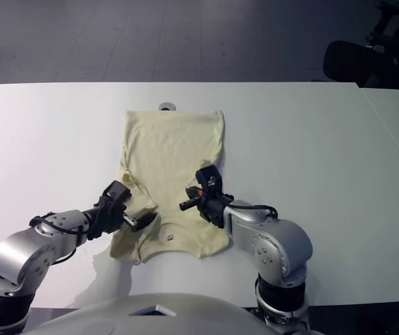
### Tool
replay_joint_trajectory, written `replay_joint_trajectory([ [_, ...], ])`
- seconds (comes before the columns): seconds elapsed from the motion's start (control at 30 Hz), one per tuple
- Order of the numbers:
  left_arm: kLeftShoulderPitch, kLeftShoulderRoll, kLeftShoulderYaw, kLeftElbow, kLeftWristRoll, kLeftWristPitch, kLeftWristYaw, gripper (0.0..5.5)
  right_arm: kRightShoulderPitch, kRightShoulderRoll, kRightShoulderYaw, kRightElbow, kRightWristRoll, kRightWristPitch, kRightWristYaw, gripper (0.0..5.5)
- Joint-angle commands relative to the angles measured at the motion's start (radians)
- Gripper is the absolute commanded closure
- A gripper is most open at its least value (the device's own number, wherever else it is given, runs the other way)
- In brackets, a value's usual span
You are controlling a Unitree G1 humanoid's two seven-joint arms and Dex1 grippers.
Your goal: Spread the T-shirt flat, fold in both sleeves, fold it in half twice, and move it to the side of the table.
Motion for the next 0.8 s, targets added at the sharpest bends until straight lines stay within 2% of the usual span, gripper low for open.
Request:
replay_joint_trajectory([
  [0.03,-0.005,0.008,-0.008,0.011,0.007,0.008,-0.006,0.1,0.008,-0.008,0.025,0.015,-0.006,-0.015,0.011,5.15],
  [0.2,-0.006,0.005,-0.012,0.01,0.007,0.009,-0.005,0.1,0.0,-0.001,0.038,0.034,0.005,-0.051,0.046,4.33],
  [0.37,-0.033,-0.007,0.009,-0.014,-0.022,0.03,-0.013,0.1,-0.042,0.037,-0.114,0.006,0.077,-0.02,0.112,3.57],
  [0.47,-0.086,-0.041,0.077,-0.073,-0.089,0.083,-0.021,0.1,-0.097,-0.095,-0.224,-0.02,0.081,-0.052,0.162,3.04],
  [0.57,-0.19,-0.056,0.204,-0.126,-0.186,0.163,-0.039,0.1,-0.12,-0.325,-0.318,-0.005,0.045,-0.147,0.241,2.56],
  [0.63,-0.273,-0.03,0.292,-0.119,-0.244,0.192,-0.064,0.1,-0.087,-0.479,-0.337,0.025,0.001,-0.235,0.302,2.26],
  [0.73,-0.3,0.117,0.337,-0.088,-0.216,0.139,-0.126,0.1,0.035,-0.658,-0.31,0.012,-0.049,-0.382,0.42,1.81],
  [0.8,-0.18,0.263,0.308,-0.055,-0.081,-0.048,-0.198,0.1,0.165,-0.78,-0.262,-0.032,-0.116,-0.544,0.521,1.47],
])
